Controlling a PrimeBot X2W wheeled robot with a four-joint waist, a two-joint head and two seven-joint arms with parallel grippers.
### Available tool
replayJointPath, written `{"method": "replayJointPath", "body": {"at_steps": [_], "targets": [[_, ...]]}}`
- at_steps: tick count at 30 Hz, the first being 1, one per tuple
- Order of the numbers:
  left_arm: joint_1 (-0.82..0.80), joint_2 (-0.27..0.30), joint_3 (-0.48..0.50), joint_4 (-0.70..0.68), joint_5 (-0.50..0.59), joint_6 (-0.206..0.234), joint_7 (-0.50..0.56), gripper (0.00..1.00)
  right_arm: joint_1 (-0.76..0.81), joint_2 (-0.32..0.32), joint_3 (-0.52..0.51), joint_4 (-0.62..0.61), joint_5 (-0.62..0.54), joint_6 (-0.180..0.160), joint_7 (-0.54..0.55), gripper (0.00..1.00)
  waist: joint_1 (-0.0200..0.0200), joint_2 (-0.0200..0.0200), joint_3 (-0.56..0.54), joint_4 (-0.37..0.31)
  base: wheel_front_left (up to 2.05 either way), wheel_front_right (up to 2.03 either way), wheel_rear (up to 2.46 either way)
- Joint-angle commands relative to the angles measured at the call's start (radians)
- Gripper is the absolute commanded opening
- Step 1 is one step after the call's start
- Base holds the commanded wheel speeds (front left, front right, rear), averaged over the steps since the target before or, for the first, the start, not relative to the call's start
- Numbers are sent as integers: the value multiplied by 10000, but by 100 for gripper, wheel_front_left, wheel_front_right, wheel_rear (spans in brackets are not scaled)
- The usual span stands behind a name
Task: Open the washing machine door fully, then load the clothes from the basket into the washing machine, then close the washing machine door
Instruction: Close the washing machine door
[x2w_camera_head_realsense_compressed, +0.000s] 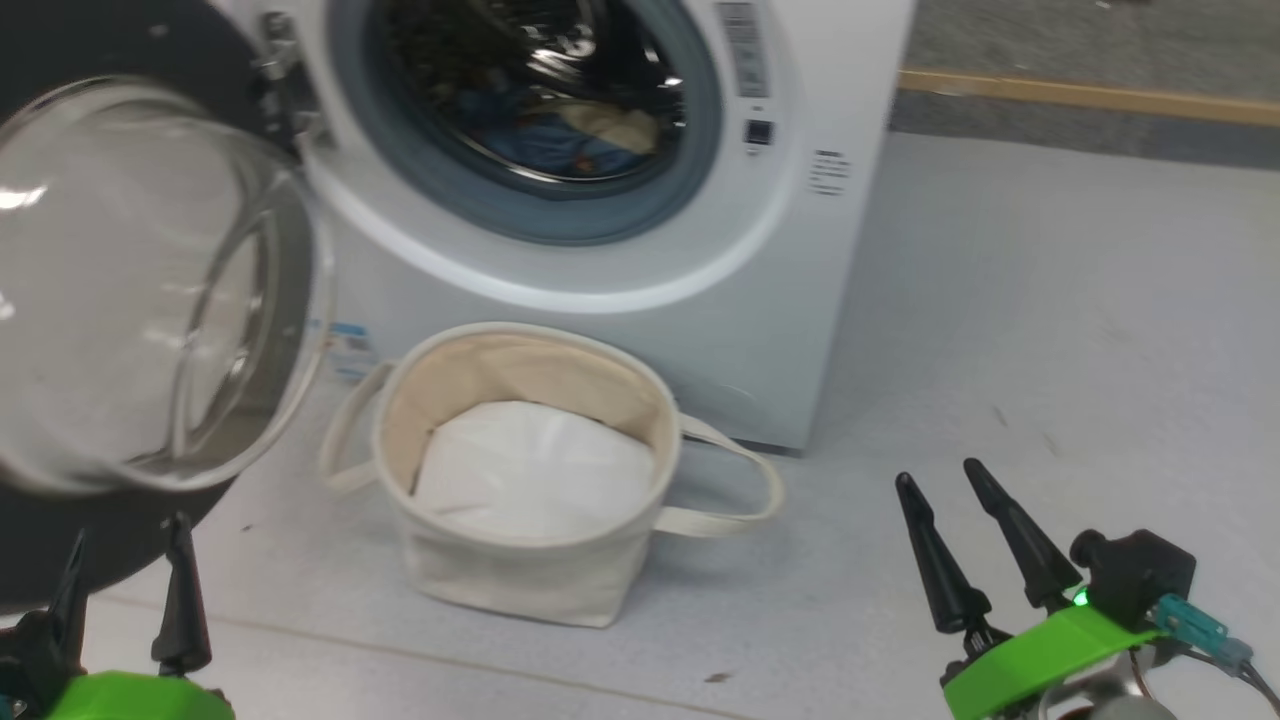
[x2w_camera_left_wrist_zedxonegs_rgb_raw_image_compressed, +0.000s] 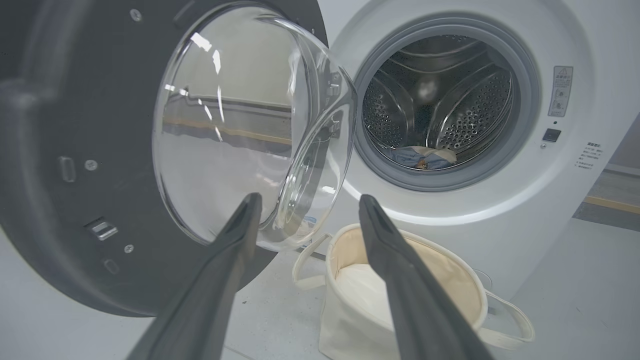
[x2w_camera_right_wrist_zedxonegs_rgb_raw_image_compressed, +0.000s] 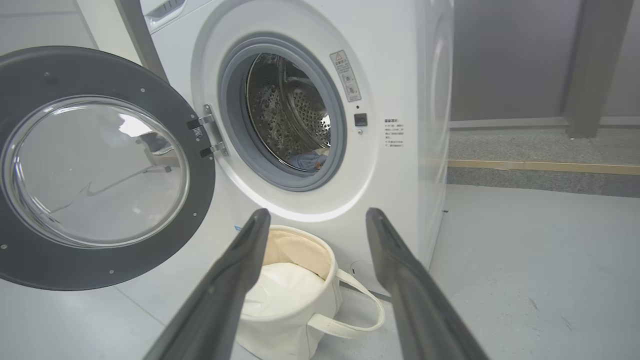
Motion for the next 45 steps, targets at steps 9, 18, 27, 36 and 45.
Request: {"method": "replayJointPath", "body": {"at_steps": [9, 18, 27, 36, 45], "targets": [[-336, 435, 654, -688, 96, 550, -80, 100, -478, -18, 498, -85, 181, 10, -209, 100, 0, 0, -146, 2739, 0, 0, 0], [-806, 166, 714, -690, 10, 523, -6, 100, -1222, -192, 980, -250, 1, 10, 113, 100, 0, 0, 433, 4225, 0, 0, 0], [-539, -270, 1546, -671, -32, 455, -120, 100, -1927, -312, 1362, 54, 165, 10, 160, 100, 0, 0, 635, 4310, 0, 0, 0], [-488, -495, 2280, -533, -495, 42, -134, 0, -1812, -247, 1257, 245, 184, 10, 10, 100, 0, 0, 590, 4256, 0, 0, 0], [-1739, -619, 3674, 486, -2915, -1397, 505, 0, -1627, -204, 1096, 142, 75, 10, 101, 100, 0, 0, 622, 4182, 0, 0, 0]]}}
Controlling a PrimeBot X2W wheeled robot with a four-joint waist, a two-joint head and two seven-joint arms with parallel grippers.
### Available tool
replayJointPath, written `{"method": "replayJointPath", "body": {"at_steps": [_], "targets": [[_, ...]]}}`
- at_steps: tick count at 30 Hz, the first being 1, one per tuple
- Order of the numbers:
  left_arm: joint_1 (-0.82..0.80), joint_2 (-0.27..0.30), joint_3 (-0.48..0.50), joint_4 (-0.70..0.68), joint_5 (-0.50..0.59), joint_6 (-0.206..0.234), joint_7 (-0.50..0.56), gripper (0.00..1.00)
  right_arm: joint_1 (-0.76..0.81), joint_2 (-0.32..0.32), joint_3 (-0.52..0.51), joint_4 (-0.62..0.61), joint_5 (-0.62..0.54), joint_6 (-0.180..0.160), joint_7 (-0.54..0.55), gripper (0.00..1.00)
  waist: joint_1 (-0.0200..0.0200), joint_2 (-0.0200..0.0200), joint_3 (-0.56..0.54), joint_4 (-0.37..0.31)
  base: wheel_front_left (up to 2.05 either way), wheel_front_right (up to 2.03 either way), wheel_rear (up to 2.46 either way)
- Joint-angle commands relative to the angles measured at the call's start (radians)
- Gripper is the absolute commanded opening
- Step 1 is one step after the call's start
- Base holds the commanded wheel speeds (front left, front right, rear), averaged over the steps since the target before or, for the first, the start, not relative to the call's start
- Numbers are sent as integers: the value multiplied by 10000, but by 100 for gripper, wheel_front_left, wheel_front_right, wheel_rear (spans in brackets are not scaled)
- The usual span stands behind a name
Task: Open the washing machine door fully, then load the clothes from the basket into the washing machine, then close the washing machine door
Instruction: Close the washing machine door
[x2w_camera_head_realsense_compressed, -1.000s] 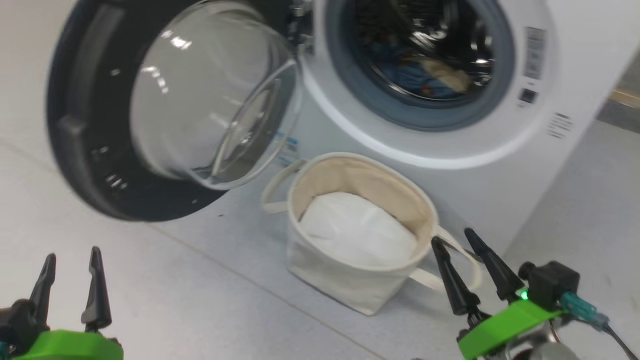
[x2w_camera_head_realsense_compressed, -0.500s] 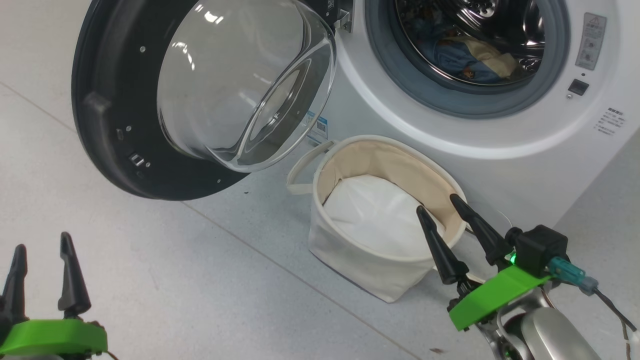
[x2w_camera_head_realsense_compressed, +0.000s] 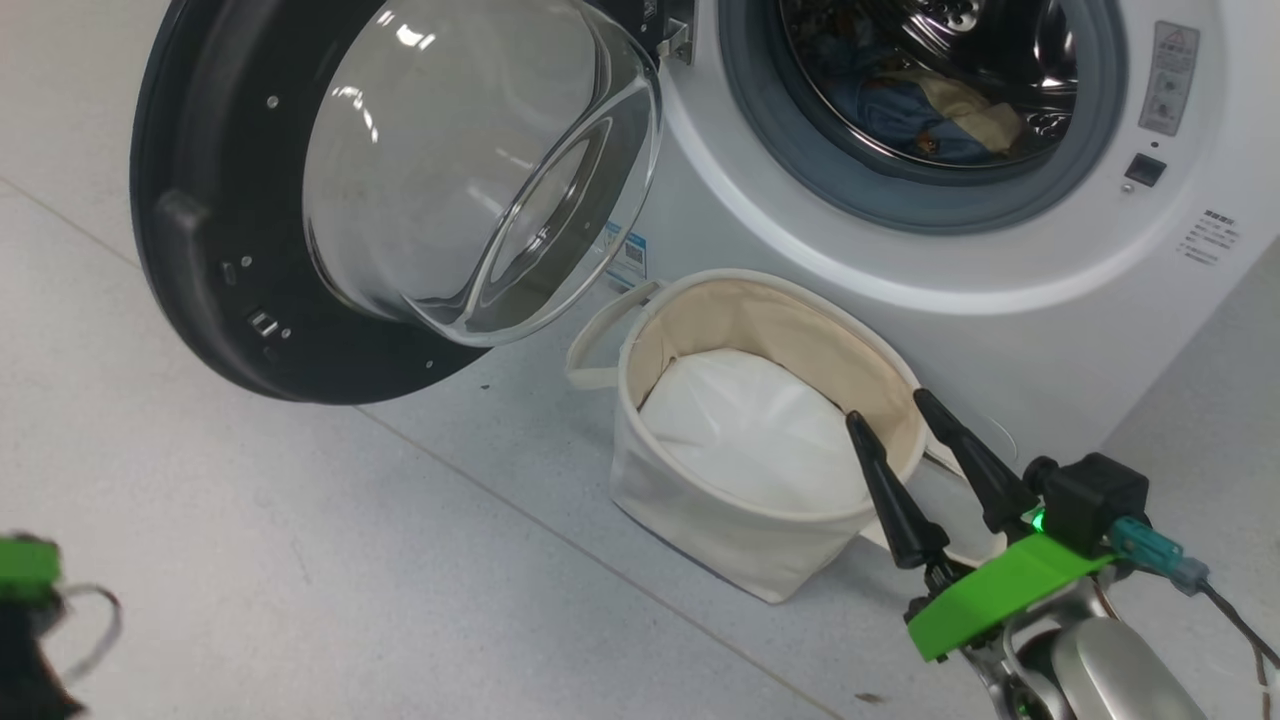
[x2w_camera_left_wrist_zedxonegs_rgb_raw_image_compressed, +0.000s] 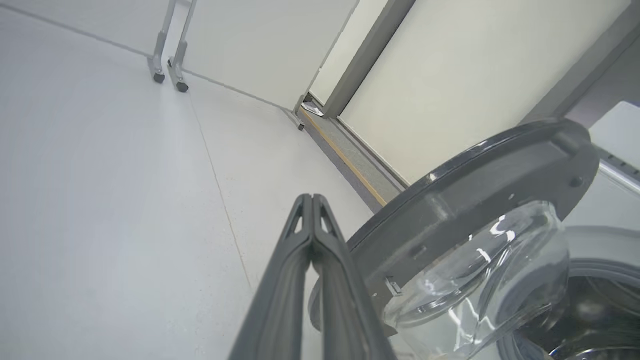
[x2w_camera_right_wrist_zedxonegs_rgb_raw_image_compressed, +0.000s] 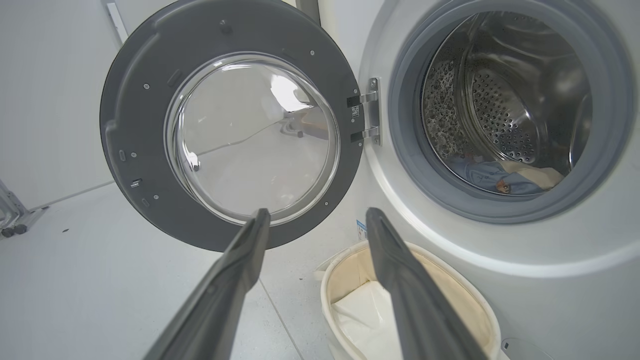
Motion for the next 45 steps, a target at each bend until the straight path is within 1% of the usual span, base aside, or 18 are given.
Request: {"method": "replayJointPath", "body": {"at_steps": [1, 4, 5, 6, 10, 12, 15, 18, 21, 23, 26, 31, 38, 41, 45], "targets": [[-830, 411, 647, -86, -273, -153, 133, 0, -28, 35, 70, -391, -52, 10, 3, 100, 0, 0, 0, -12, 0, 0, 0], [-1745, 482, 1189, 928, -1415, -730, 778, 0, 29, 41, -4, -483, -100, 10, 71, 100, 0, 0, 12, -54, 0, 0, 0], [-2406, 603, 1444, 1763, -2069, -1028, 1312, 0, 86, 36, -47, -554, -148, 10, 139, 100, 0, 0, 27, -87, 0, 0, 0], [-2736, 701, 1491, 2217, -2313, -1144, 1622, 0, 118, 27, -64, -590, -178, 10, 181, 100, 0, 0, 31, -108, 0, 0, 0], [-4074, 1088, 1667, 4034, -3342, -1481, 3112, 0, 109, -24, -65, -810, -315, 10, 422, 100, 0, 0, 157, -355, 0, 0, 0], [-4735, 1232, 1837, 4917, -3935, -1558, 3909, 0, 80, -76, -63, -932, -376, 10, 554, 100, 0, 0, 229, -495, 0, 0, 0], [-5537, 1594, 1879, 6099, -4290, -1715, 4754, 0, 15, -160, -44, -1134, -464, 10, 758, 100, 0, 0, 350, -736, 0, 0, 0], [-6265, 1791, 1912, 7133, -4502, -1905, 5253, 0, -4, -258, -88, -1339, -541, 10, 954, 100, 0, 0, 462, -920, 0, 0, 0], [-6816, 1981, 1838, 8008, -4436, -2133, 5390, 0, -46, -354, -102, -1574, -625, 10, 1175, 100, 0, 0, 624, -1124, 0, 0, 0], [-7122, 2070, 1775, 8456, -4345, -2361, 5368, 0, -146, -426, -121, -1782, -713, 10, 1355, 100, 0, 0, 841, -1256, 0, 0, 0], [-7546, 2040, 1670, 9043, -4254, -2715, 5361, 0, -265, -546, -189, -2073, -837, 10, 1626, 100, 0, 0, 1141, -1397, 0, 0, 0], [-8220, 1974, 1621, 9769, -4223, -3110, 5330, 0, -401, -692, -356, -2560, -1031, 10, 2055, 100, 0, 0, 1664, -1572, 0, 0, 0], [-8958, 1871, 1605, 10299, -4194, -3326, 5174, 0, -588, -788, -562, -3176, -1316, 10, 2525, 100, 0, 0, 2369, -1762, 0, 0, 0], [-9109, 1791, 1549, 10324, -4153, -3342, 5166, 0, -621, -792, -613, -3289, -1375, 10, 2607, 100, 0, 0, 2509, -1801, 0, 0, 0], [-9242, 1647, 1507, 10015, -4130, -3349, 5085, 0, -675, -793, -663, -3456, -1479, 10, 2743, 100, 0, 0, 2713, -1872, 0, 0, 0]]}}
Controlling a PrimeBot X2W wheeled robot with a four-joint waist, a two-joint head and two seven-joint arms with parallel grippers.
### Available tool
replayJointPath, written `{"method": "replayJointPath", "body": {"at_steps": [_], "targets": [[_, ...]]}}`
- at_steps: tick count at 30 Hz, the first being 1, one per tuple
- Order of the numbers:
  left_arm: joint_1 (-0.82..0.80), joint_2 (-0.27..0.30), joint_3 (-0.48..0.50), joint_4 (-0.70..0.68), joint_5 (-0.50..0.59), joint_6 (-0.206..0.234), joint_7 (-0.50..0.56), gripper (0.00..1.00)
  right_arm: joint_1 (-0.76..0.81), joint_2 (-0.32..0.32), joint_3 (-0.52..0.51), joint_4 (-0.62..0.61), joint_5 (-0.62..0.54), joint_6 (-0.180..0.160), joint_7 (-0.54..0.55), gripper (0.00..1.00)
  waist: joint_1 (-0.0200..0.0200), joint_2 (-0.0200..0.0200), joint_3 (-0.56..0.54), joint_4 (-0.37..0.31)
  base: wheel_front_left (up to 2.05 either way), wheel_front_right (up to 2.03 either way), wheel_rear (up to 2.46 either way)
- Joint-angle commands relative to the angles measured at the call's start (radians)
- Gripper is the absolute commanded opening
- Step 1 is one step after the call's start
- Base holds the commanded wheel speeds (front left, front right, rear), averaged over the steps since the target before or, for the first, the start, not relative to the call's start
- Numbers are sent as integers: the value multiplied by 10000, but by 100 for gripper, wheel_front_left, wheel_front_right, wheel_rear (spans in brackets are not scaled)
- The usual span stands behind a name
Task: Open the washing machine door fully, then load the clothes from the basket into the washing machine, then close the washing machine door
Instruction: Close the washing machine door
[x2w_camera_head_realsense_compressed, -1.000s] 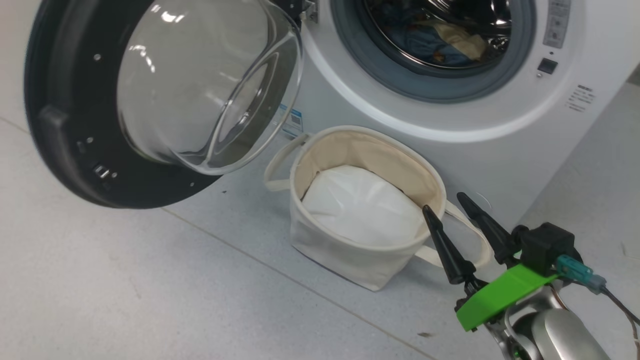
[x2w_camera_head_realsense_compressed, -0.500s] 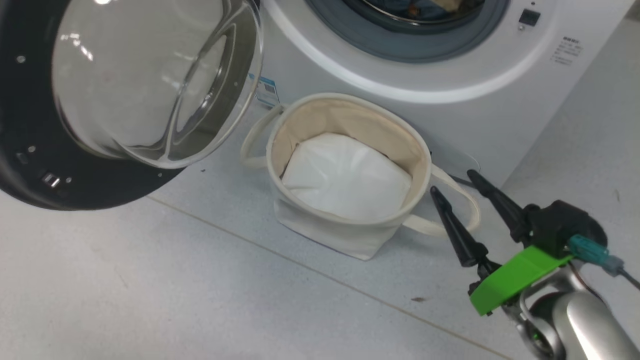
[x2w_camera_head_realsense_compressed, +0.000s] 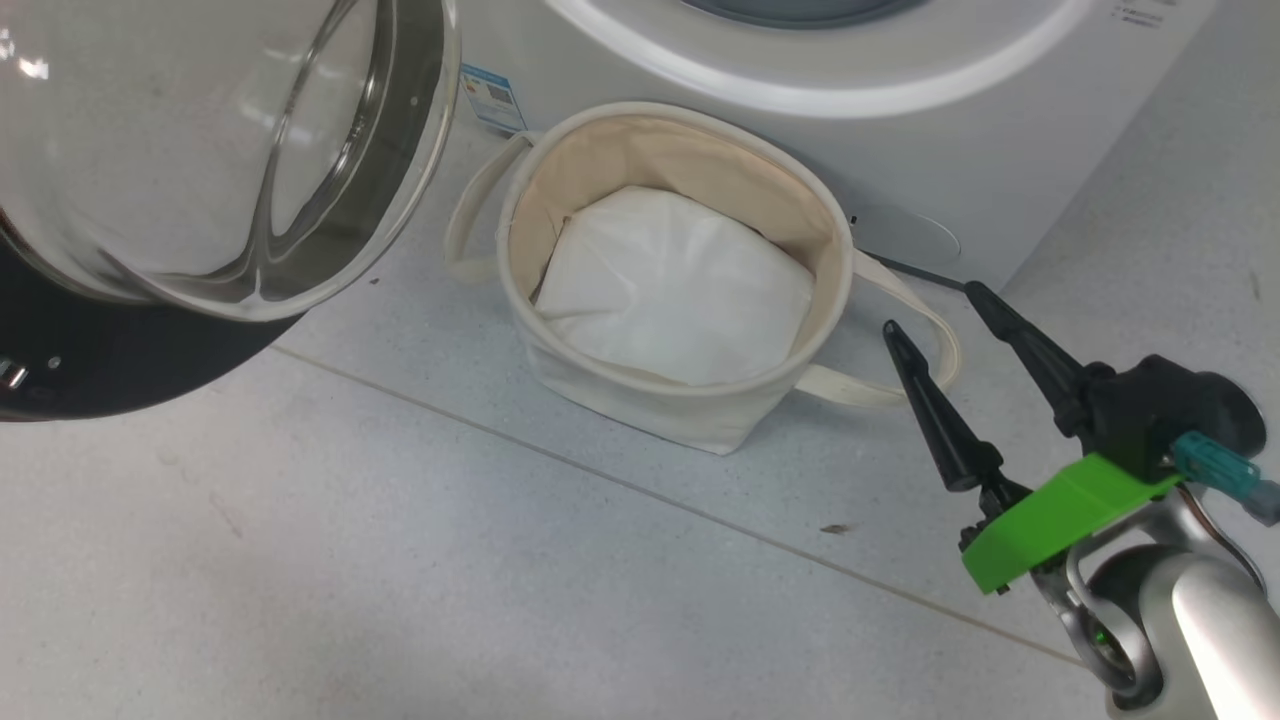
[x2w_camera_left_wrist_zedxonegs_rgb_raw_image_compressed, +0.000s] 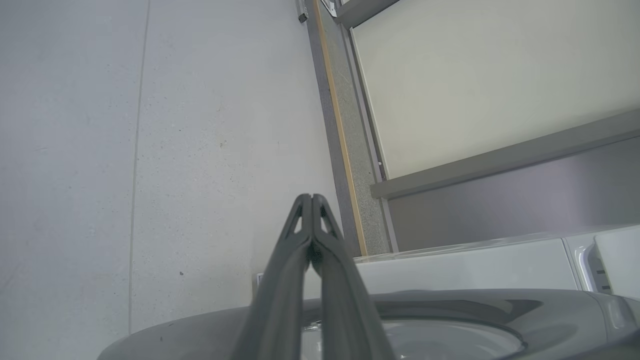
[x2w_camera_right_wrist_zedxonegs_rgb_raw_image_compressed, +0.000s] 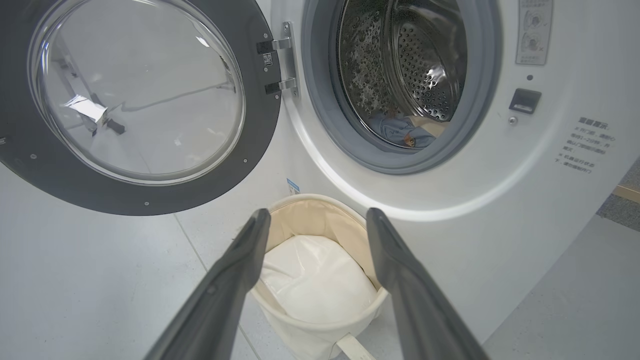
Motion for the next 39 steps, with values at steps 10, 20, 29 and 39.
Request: {"method": "replayJointPath", "body": {"at_steps": [10, 20, 29, 39], "targets": [[335, 514, -281, -1138, 1, -60, 1428, 0, -161, 24, -12, -449, -155, 10, 34, 100, -2, 0, 8, -67, 0, 0, 0], [1416, 132, -1177, -2411, 171, -60, 3187, 0, 56, 175, 100, -41, 73, 10, -352, 100, -2, 0, -692, 200, 0, 0, 0], [3076, -203, -1529, -4853, 9, -61, 3929, 0, 395, 370, 169, 486, 335, 10, -906, 100, -2, 0, -1540, 53, 0, 0, 0], [5018, -638, -1724, -7854, 20, 321, 3742, 0, 866, 506, 123, 926, 587, 10, -1425, 100, -2, 0, -2394, -267, 0, 0, 0]]}}
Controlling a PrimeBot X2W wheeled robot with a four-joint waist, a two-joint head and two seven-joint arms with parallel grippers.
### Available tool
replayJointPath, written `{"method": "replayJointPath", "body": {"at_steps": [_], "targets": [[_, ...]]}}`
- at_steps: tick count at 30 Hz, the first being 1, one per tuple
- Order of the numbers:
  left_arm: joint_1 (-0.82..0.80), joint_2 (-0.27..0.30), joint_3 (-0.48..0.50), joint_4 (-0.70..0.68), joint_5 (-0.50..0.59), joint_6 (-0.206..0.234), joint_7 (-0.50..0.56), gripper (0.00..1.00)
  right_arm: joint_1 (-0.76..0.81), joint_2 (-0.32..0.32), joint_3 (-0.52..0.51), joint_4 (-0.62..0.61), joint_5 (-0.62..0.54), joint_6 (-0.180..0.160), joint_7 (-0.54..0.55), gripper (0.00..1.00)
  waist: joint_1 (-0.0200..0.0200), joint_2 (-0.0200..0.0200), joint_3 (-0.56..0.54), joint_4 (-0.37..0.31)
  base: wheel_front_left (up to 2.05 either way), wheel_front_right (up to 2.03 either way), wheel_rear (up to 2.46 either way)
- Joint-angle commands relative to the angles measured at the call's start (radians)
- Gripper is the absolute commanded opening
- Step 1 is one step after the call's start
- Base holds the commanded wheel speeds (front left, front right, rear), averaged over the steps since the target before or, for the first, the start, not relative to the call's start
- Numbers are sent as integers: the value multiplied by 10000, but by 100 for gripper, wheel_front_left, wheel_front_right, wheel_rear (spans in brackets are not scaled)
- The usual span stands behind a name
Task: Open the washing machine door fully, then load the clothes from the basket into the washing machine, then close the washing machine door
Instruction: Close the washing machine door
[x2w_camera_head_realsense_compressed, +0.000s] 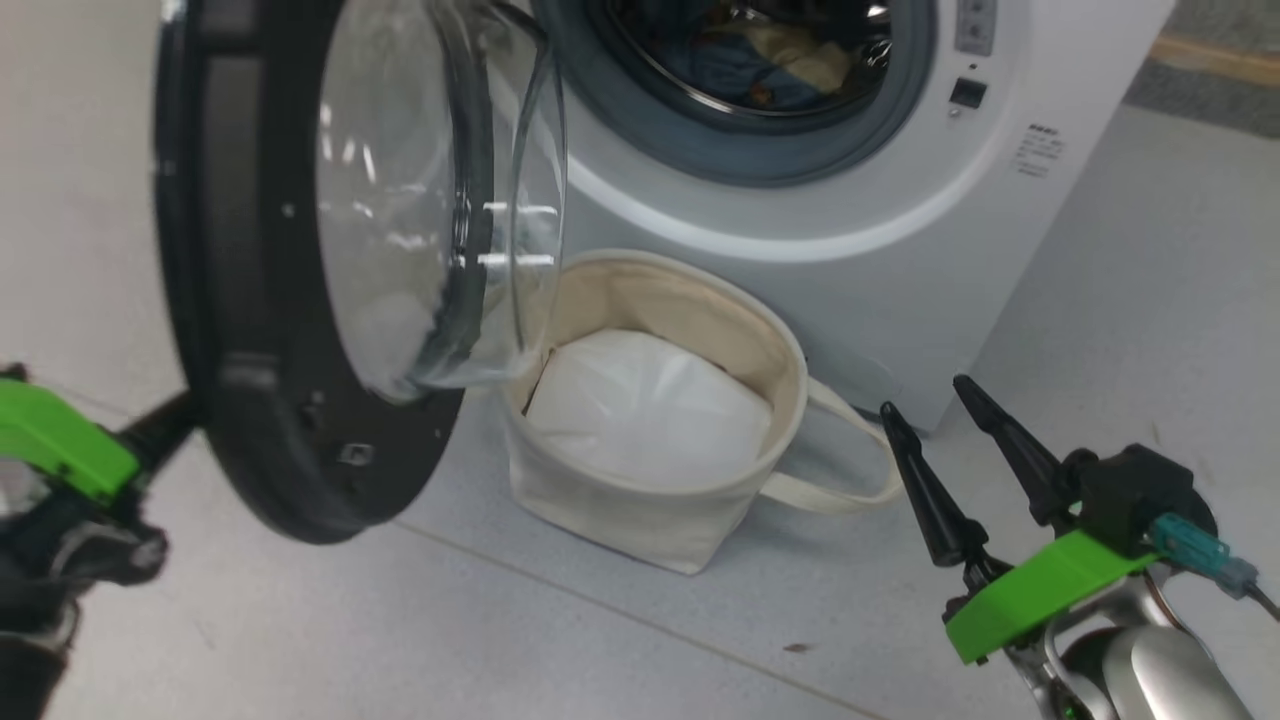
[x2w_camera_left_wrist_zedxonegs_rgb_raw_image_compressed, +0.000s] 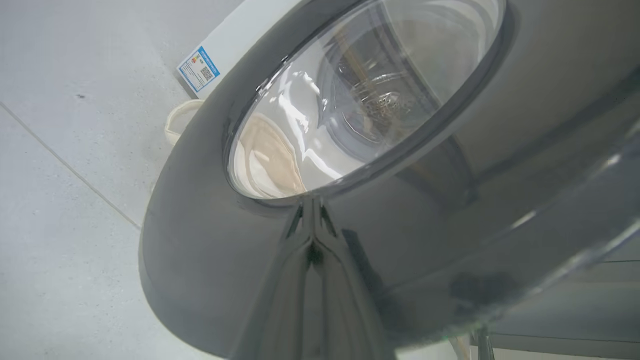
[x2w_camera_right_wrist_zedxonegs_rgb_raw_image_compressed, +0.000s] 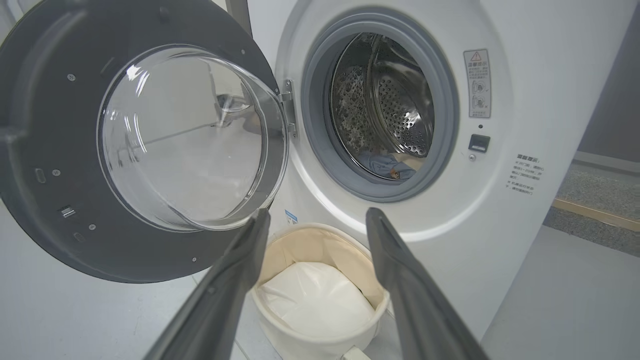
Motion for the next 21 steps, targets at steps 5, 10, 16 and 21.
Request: {"method": "replayJointPath", "body": {"at_steps": [5, 10, 16, 21], "targets": [[371, -71, -67, -1715, 273, 585, -252, 0, 65, 24, 139, -224, 120, 10, -164, 100, 1, -1, -434, -279, 0, 0, 0], [856, -610, -451, -2880, 506, 1053, -564, 0, 97, 9, 155, -273, 156, 10, -189, 100, 1, -1, -512, -671, 0, 0, 0], [883, -1163, -863, -3482, 950, 1038, -1050, 0, 145, 49, 19, -362, 104, 10, -216, 100, 1, -1, -404, -1460, 0, 0, 0], [556, -1518, -1074, -3250, 1317, 894, -1453, 0, 137, 138, -3, -421, 56, 10, -261, 100, 1, -1, -304, -2200, 0, 0, 0]]}}
